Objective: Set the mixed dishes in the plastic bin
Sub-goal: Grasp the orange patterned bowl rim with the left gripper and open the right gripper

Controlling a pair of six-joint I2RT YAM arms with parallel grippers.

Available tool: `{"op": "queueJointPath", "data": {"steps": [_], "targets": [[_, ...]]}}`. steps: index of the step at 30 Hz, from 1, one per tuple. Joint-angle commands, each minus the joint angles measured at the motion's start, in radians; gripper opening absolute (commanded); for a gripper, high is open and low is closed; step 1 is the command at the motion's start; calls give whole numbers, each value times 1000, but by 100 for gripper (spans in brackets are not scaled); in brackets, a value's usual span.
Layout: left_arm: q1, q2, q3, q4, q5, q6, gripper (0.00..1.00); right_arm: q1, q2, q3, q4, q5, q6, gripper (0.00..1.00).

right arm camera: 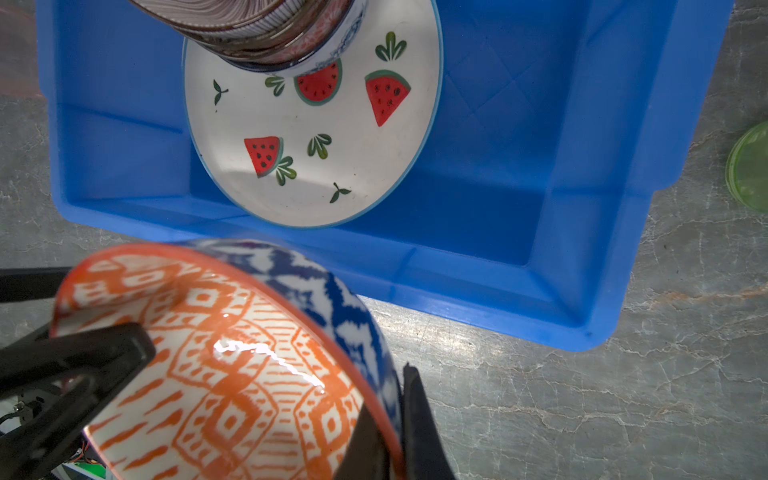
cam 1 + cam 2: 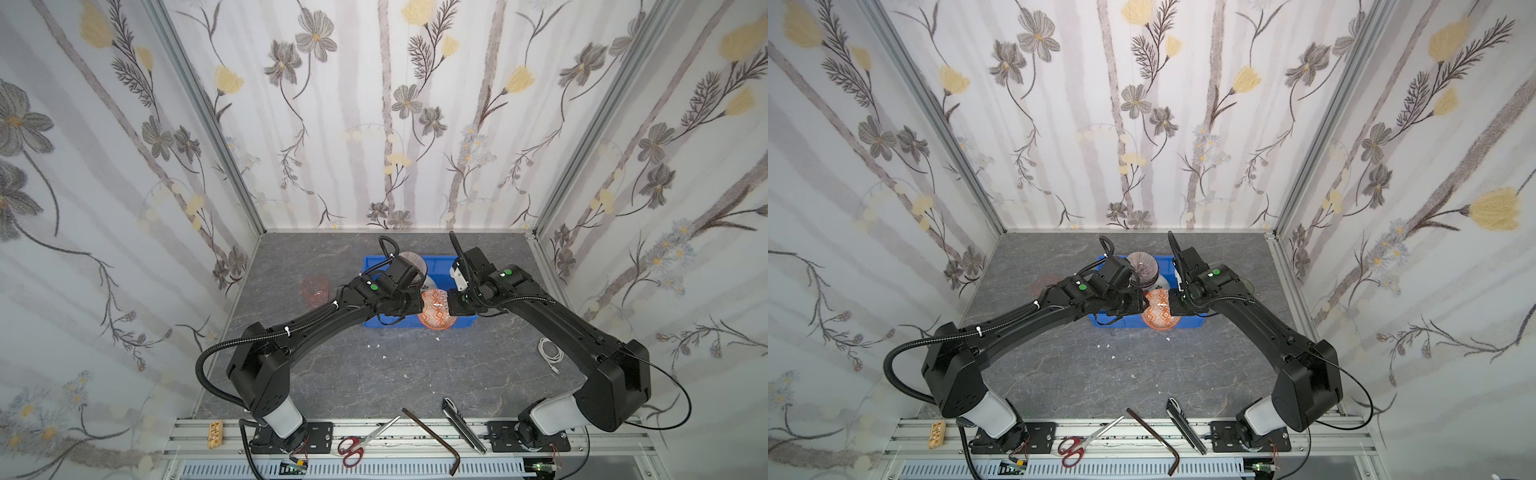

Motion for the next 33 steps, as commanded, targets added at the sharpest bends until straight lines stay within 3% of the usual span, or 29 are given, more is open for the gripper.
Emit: {"op": "queueJointPath", "data": {"steps": [1,23,33], "targets": [[1,7,9,5,11,9,39,3,9,17,38,-13,-5,0],[6,16,-1,5,26,20,0,11,19,51,62,-72,1,1],[16,-3,-21,4,6,30,0,7,-12,54,76,-84,11,23]]}}
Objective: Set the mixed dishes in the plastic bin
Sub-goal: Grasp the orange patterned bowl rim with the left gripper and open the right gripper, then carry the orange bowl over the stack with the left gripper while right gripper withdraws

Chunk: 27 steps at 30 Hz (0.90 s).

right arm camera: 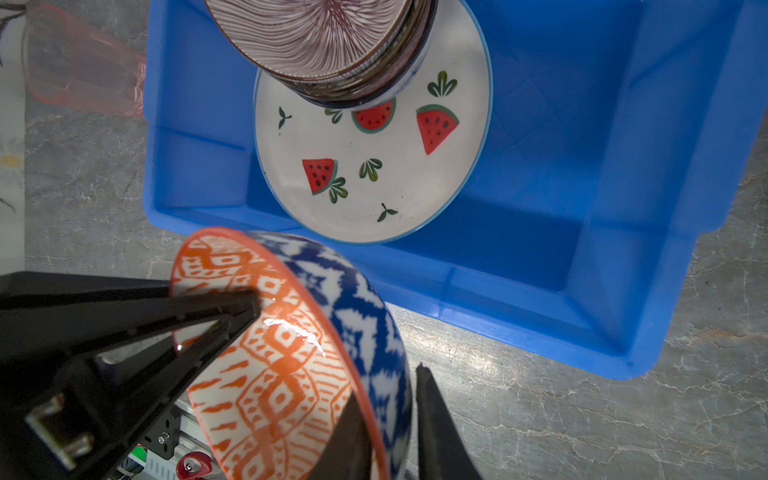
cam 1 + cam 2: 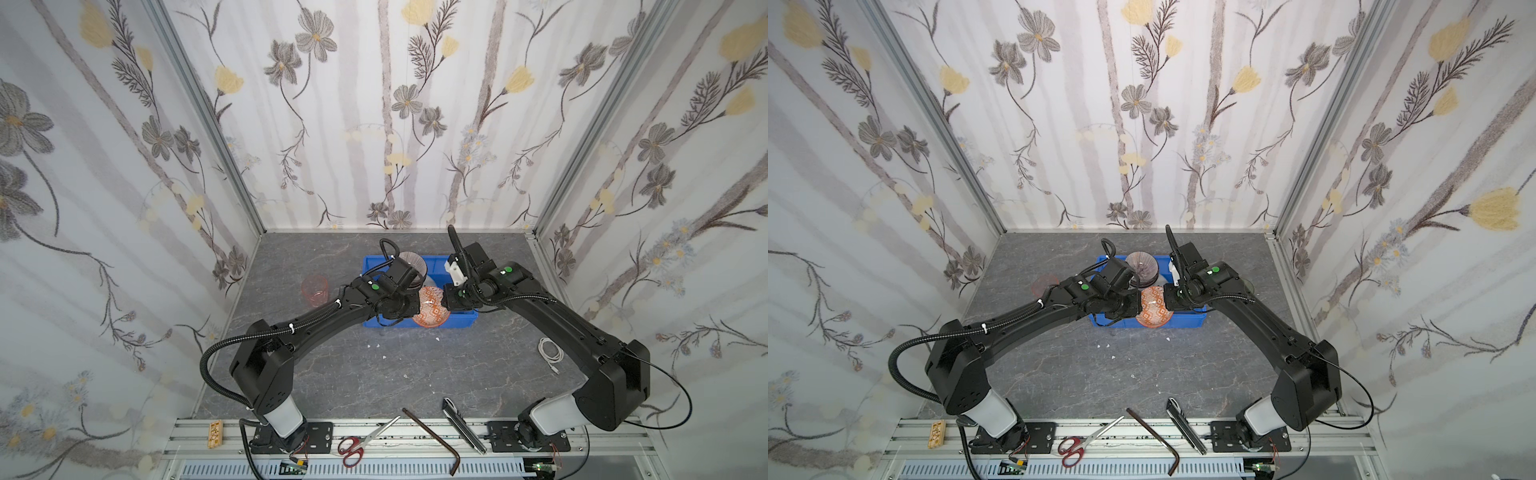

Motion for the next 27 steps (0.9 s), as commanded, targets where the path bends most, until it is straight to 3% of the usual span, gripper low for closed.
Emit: {"op": "queueJointPath", "data": {"steps": [1,11,18,19,20,27], "targets": [[8,-21,-8,30,-12,6,0,-4,-17,8,39,-27,7,26],[80,-68,9,-14,-58,59,0,-90,-143,-41,71,-54,7,44],[155,-33,147,-73,-88,160,0,-184,-249,-132,109,-91,8,63],[164,-20,175,-83,-88,176,0,-190,-263,-141,114,-91,8,70],[174,-6,207,-93,-89,194,0,-195,-277,-152,119,-91,10,99],[223,117,388,-115,-94,278,0,-225,-332,-218,145,-101,17,100]]}}
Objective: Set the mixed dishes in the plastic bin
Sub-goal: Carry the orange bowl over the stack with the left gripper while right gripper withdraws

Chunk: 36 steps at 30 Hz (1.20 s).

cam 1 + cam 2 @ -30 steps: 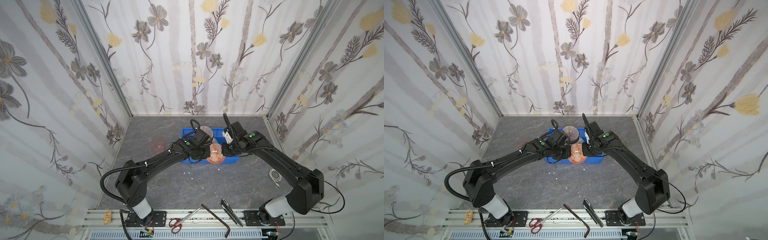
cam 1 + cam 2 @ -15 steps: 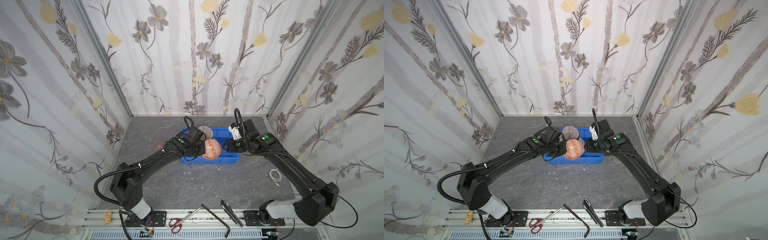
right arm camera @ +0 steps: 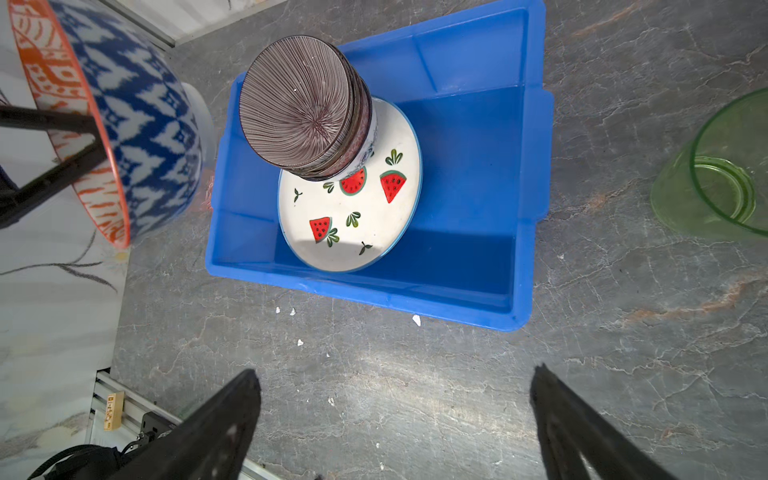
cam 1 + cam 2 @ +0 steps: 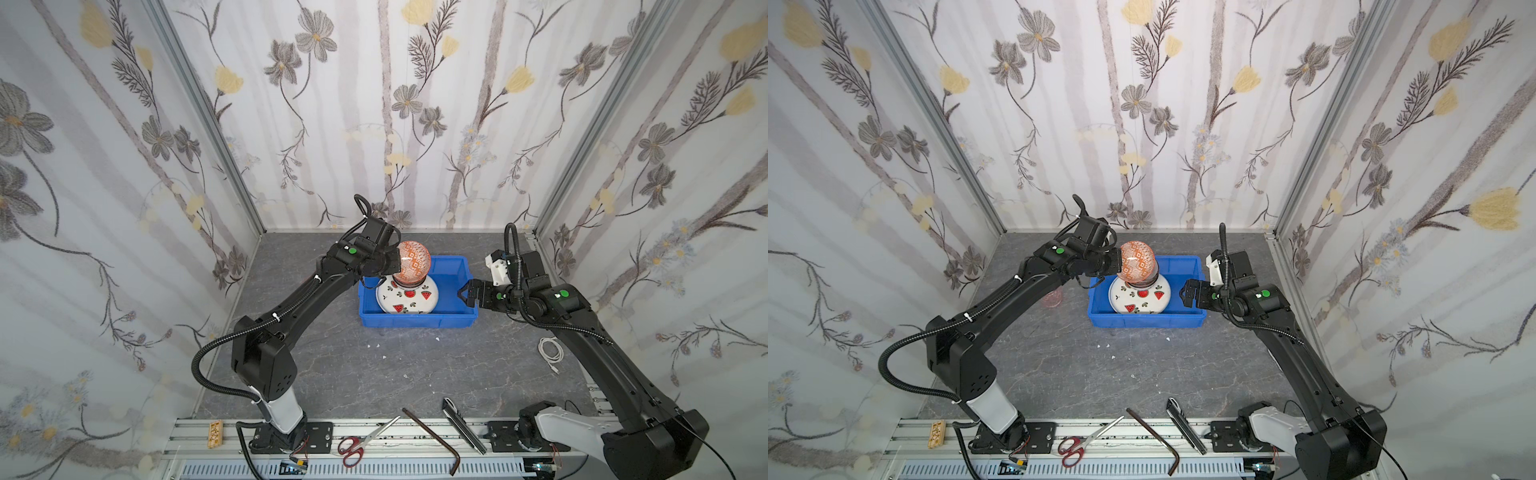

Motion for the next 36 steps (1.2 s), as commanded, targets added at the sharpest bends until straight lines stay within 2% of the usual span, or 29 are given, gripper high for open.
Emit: {"op": "queueJointPath", "data": {"steps": [1,14,36], "targets": [[20,53,66,-3,2,62,0,-7,-12,-23,45,-15,10,100],[32,250,210,-21,12,105,0,-50,-32,-77,57,-35,-6,100],[34,356,273,-50,-53,149,0,-73,-12,-117,85,-63,-14,100]]}}
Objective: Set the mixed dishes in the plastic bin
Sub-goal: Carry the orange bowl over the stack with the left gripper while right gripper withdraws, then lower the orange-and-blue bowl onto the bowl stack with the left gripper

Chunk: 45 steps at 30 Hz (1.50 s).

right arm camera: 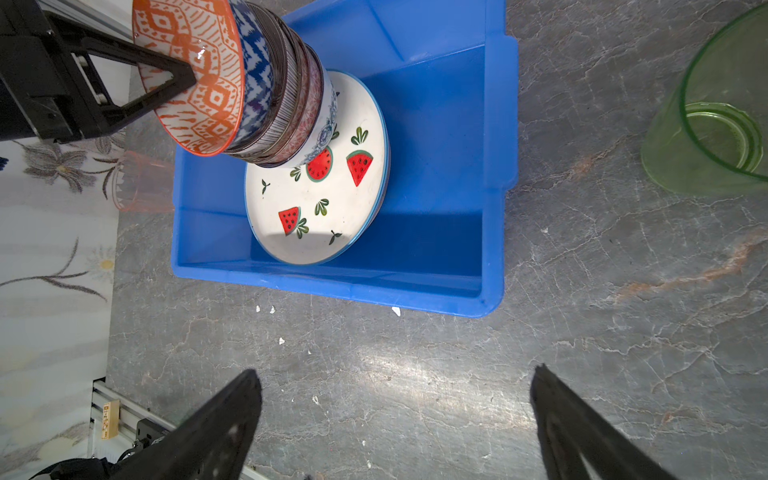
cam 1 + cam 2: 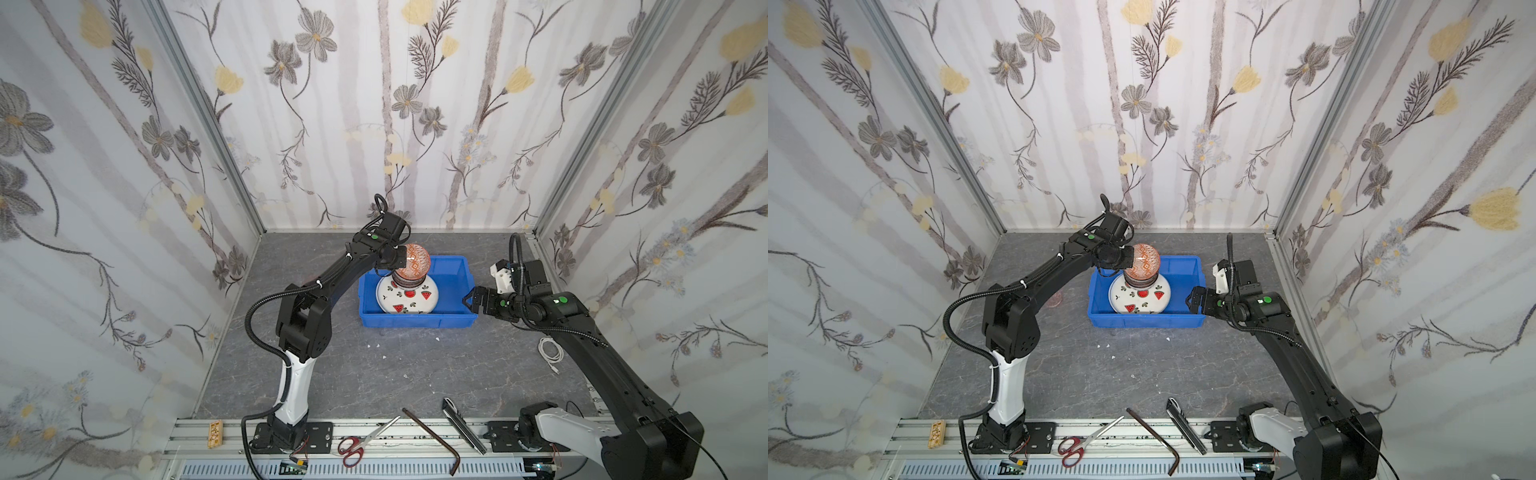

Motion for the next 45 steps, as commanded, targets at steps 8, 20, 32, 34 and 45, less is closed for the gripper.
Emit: {"op": "queueJointPath", "data": {"steps": [8,20,32,34,45], "targets": [[1,18,30,4,-11,10,0,-8,6,-18,50,-18,-10,100],[2,20,47,-8,-5,14,3,-17,4,-26,54,-23,-13,100],[1,15,52,-21,3,10,13,-21,0,-30,56,-27,-12,100],[1,16,52,-23,6,9,15,-22,-2,-32,56,-26,-11,100],[1,20,63,-28,30,3,30,-26,-5,-33,56,-26,-13,100]]}}
